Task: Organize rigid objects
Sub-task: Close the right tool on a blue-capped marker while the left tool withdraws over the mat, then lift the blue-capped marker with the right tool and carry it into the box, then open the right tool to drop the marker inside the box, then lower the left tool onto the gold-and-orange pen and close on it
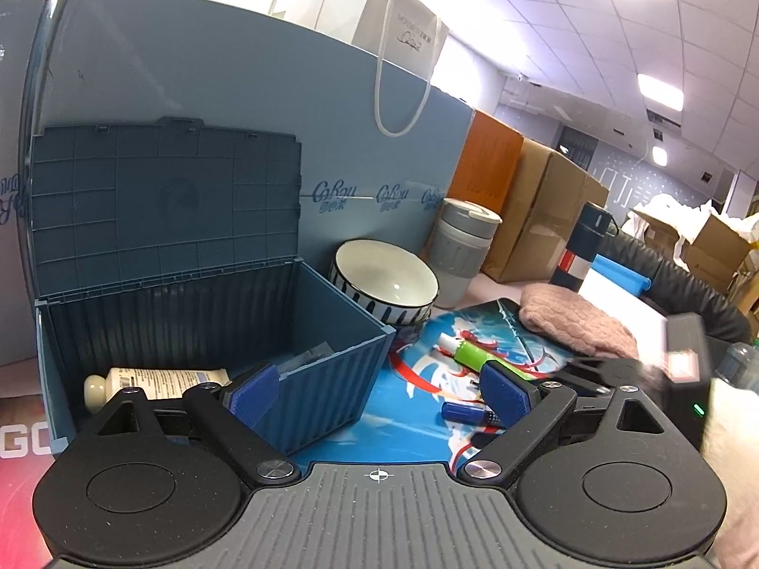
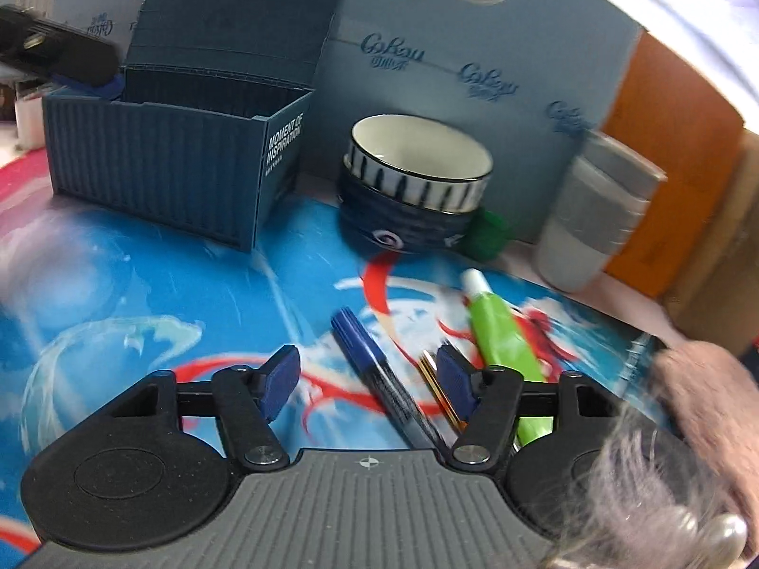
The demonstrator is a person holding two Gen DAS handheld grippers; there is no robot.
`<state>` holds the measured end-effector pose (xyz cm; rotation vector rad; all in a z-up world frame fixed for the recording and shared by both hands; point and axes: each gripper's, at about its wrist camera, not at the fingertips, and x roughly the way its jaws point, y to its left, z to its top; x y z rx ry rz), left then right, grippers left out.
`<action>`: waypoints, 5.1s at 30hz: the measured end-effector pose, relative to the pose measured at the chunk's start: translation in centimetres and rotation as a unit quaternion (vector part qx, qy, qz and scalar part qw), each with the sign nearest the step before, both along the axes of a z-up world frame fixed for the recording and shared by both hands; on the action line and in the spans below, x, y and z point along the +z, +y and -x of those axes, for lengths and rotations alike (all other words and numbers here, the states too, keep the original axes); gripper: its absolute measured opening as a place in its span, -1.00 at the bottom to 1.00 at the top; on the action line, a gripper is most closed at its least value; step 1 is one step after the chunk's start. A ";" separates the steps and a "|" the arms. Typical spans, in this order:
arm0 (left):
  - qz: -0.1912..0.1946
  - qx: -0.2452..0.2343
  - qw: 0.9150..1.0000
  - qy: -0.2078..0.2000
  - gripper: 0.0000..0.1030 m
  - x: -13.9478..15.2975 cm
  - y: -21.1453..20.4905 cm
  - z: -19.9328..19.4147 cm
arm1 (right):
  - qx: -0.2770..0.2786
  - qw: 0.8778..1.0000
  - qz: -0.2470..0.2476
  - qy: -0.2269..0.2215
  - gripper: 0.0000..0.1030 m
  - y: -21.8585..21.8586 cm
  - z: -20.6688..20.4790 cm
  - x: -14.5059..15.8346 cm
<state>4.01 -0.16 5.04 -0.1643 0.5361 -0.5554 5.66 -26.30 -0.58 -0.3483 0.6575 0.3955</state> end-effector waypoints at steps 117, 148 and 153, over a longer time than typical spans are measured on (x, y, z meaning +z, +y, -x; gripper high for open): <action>-0.059 -0.138 0.985 -0.085 0.87 0.7 -8.5 1.6 | -0.318 0.822 -0.416 -0.226 0.76 -11.8 9.9 2.1; -0.220 -0.397 0.891 -0.022 0.82 -7.3 -20.4 -2.5 | -0.274 0.776 -0.567 -0.034 0.76 -15.5 8.2 -3.3; -0.212 -0.376 0.902 -0.018 0.72 -8.0 -23.3 -3.9 | -0.298 0.740 -0.600 -0.063 0.76 -16.8 9.4 -3.8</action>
